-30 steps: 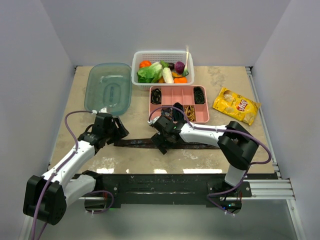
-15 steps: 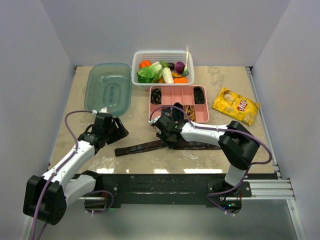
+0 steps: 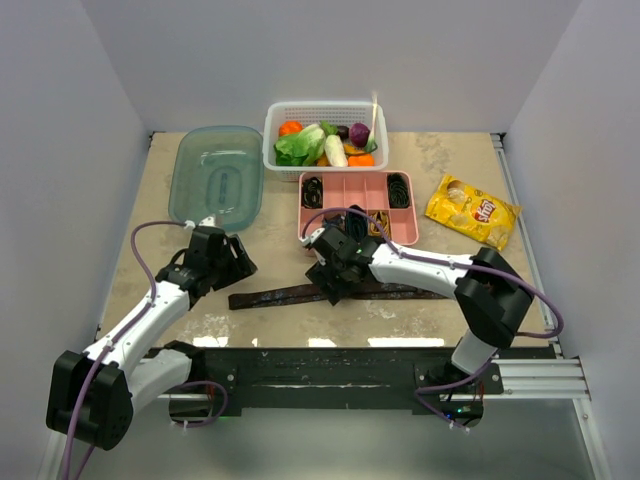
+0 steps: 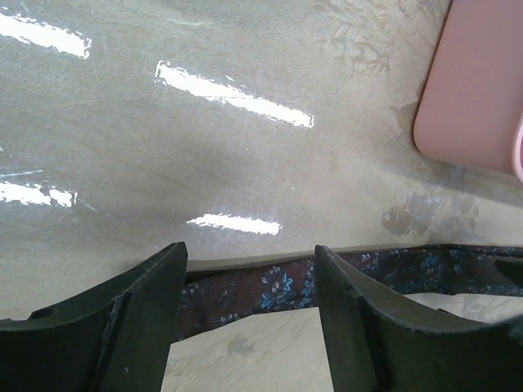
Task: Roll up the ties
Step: Flatten out the tie at the center of the board.
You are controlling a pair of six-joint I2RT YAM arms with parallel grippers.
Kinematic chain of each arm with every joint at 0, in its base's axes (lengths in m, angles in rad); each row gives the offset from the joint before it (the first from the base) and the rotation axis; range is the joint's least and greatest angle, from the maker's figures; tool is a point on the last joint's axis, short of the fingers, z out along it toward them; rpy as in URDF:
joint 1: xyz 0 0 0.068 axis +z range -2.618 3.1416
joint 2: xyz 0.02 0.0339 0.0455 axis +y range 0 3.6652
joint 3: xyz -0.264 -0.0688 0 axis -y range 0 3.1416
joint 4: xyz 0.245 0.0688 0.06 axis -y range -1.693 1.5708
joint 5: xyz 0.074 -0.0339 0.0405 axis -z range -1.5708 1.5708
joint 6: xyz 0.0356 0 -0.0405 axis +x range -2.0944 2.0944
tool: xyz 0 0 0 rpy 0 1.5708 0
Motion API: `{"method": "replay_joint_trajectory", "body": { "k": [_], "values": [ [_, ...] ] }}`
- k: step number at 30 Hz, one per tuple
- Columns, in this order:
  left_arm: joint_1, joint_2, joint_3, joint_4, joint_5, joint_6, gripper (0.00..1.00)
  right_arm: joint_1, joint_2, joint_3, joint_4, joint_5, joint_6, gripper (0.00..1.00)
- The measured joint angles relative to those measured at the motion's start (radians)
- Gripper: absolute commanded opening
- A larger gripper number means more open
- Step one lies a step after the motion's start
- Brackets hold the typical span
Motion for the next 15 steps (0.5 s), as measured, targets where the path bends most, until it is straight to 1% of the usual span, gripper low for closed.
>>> {"method": "replay_joint_trajectory", "body": {
  "k": [2,3,9,15],
  "values": [
    [0.0,0.0,0.0,-0.003,0.002,0.011,0.66,0.0,-0.017,0.005,-0.003,-0.001,0.002,0.93],
    [0.0,0.0,0.0,-0.005,0.002,0.014,0.66,0.0,-0.026,0.009,-0.003,-0.003,0.002,0.94],
    [0.0,-0.023,-0.002,-0.027,0.006,0.029,0.68,0.0,-0.027,0.027,0.022,-0.05,0.001,0.96],
    [0.033,-0.027,-0.02,-0.03,0.072,0.019,0.73,0.01,0.06,0.098,0.069,-0.101,-0.016,0.98]
  ]
}}
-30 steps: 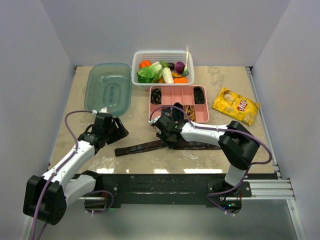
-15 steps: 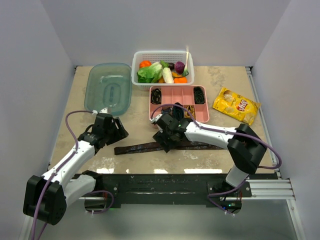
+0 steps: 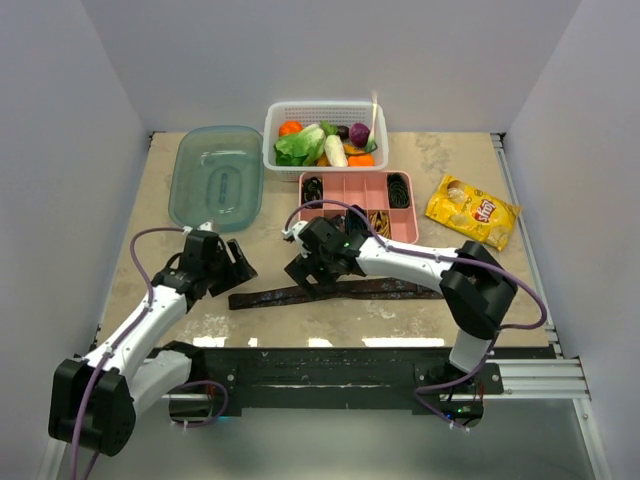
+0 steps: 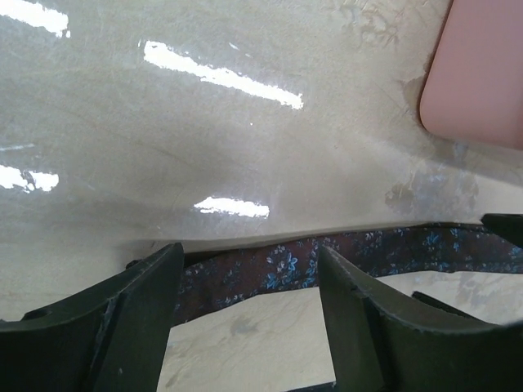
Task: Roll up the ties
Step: Flatten out the tie at the center of the board, then roll the tie at the center of the board.
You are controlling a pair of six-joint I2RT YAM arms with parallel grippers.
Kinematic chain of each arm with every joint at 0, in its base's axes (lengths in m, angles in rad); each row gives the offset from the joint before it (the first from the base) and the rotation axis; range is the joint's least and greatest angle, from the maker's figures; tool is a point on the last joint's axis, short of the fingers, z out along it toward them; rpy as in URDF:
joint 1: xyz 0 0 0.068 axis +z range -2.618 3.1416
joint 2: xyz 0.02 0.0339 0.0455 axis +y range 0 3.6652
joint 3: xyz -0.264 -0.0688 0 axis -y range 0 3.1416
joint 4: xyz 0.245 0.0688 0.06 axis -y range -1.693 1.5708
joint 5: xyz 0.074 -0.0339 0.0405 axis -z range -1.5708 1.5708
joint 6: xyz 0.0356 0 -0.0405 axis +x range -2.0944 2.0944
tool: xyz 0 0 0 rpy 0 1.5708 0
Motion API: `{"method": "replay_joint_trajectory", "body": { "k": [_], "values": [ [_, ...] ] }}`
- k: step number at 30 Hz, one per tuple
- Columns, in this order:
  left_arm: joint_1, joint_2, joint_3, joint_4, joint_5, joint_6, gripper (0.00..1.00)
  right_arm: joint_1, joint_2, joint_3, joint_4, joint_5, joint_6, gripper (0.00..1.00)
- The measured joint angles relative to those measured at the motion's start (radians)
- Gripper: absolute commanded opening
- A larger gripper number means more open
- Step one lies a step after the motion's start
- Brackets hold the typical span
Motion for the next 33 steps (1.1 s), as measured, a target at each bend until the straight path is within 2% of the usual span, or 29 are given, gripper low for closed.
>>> {"method": "replay_joint_trajectory", "body": {
  "k": [9,19,26,33],
  "values": [
    [0.071,-0.07,-0.013,-0.042,0.067,-0.036,0.86,0.065,0.127,0.097,0.064,-0.056,-0.032,0.99],
    [0.168,-0.078,-0.011,-0.109,0.14,-0.044,0.85,0.142,0.23,0.143,0.134,-0.076,-0.047,0.92],
    [0.241,-0.113,0.003,-0.153,0.144,-0.044,0.82,0.164,0.273,0.188,0.136,0.048,-0.019,0.9],
    [0.26,-0.102,0.0,-0.145,0.161,-0.04,0.82,0.163,0.327,0.263,0.125,0.108,0.056,0.89]
  ]
}}
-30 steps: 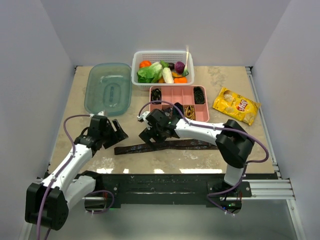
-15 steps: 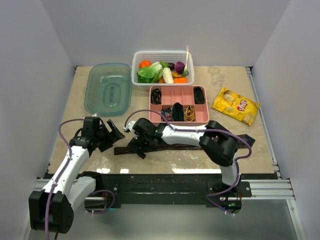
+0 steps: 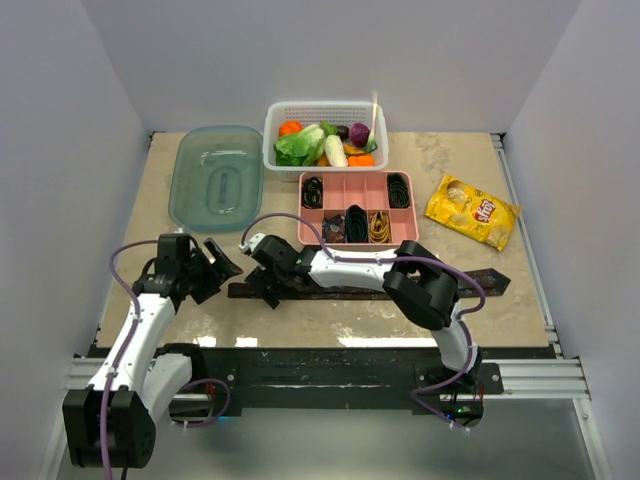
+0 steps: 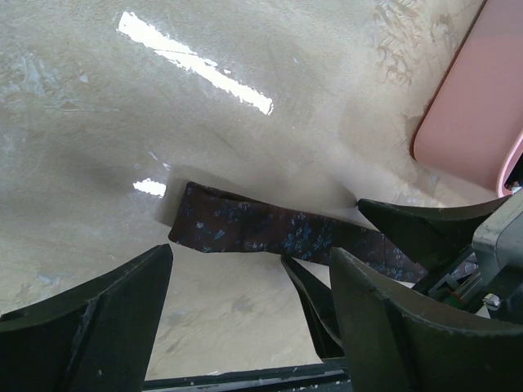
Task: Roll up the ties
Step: Roll the tie at the center of the board.
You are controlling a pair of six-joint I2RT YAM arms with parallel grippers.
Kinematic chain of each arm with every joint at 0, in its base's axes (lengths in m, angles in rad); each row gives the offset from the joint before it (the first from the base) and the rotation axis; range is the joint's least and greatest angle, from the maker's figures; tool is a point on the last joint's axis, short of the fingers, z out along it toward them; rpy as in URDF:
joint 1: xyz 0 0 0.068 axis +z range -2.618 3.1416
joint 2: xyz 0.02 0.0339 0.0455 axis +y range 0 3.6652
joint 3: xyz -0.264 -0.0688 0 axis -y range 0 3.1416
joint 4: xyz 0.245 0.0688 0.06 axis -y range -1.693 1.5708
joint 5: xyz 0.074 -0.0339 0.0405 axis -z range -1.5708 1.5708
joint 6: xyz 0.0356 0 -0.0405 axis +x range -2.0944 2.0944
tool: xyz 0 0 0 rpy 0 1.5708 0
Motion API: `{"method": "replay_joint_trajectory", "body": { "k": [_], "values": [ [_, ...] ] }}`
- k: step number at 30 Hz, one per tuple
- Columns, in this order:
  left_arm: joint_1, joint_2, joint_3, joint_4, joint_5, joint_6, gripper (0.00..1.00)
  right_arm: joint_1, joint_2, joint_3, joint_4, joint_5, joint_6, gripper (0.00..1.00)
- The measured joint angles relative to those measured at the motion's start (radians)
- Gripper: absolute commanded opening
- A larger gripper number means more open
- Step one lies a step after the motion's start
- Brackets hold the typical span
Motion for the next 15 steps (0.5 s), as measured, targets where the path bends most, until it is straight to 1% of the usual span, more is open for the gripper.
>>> {"method": "replay_joint_trajectory", "body": {
  "k": [8,15],
  "values": [
    [0.001,0.045,-0.014,0.069,0.004,0.003,0.8,0.0,0.009,0.018,-0.007,0.008,0.042,0.89],
    [0.001,0.066,-0.052,0.092,-0.021,-0.003,0.77,-0.003,-0.035,0.016,-0.021,-0.022,0.075,0.87]
  ]
}}
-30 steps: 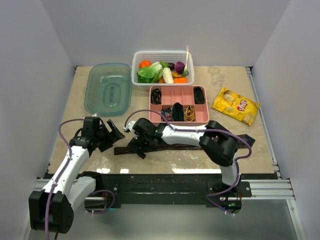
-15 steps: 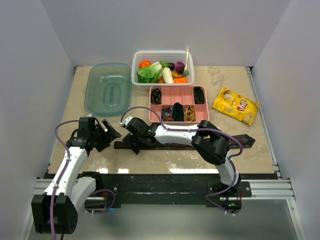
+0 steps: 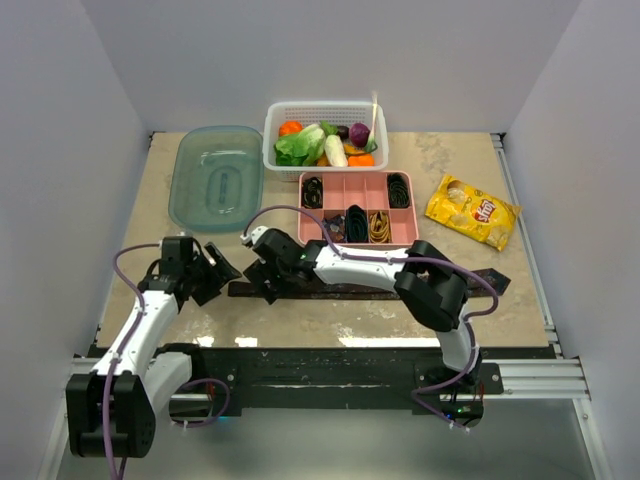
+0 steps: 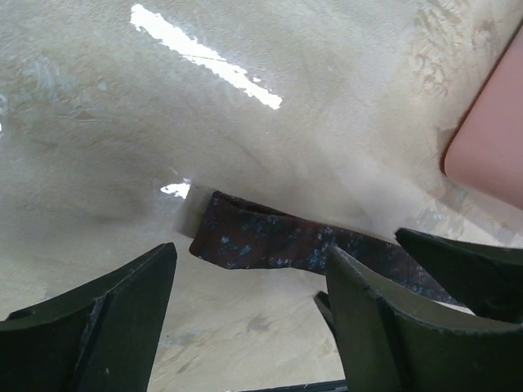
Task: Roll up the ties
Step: Roll the tie at the center of the board.
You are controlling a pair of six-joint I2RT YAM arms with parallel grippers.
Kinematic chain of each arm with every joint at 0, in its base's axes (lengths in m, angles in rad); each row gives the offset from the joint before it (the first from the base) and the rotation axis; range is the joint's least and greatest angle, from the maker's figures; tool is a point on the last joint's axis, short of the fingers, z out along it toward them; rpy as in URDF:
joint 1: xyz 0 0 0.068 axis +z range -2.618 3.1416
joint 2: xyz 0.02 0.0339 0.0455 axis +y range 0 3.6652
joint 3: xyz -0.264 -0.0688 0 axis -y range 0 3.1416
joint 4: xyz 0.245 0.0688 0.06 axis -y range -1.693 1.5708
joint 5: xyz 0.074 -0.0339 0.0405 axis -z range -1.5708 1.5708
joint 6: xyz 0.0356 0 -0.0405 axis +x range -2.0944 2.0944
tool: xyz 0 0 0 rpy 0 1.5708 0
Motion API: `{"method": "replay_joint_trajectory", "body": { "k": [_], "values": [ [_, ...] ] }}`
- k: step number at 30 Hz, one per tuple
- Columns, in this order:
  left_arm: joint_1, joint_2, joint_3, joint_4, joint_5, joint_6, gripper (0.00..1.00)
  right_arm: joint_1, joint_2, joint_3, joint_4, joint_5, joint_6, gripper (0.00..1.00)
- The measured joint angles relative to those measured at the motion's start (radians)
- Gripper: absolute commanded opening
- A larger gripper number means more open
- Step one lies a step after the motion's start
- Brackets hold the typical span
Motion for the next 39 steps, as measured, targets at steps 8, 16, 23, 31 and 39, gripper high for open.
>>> {"method": "replay_joint_trajectory", "body": {
  "k": [8,16,23,31,39],
  "values": [
    [0.05,-0.031,-0.005,-0.009,-0.046,-0.01,0.8,0.0,-0.048,0.029,0.072,-0.099,0.014,0.16],
    [0.166,0.012,-0.005,0.006,0.056,0.018,0.83,0.001,0.095,0.14,0.152,-0.226,0.029,0.04],
    [0.17,0.018,-0.005,0.017,0.1,0.033,0.79,0.002,0.192,0.174,0.158,-0.253,0.042,0.0],
    [0.171,0.032,-0.024,0.069,0.142,0.036,0.73,0.002,0.179,0.14,0.179,-0.215,0.077,0.0],
    [0.165,0.058,-0.032,0.103,0.179,0.061,0.73,-0.033,0.074,-0.038,0.247,-0.253,0.1,0.0]
  ]
}}
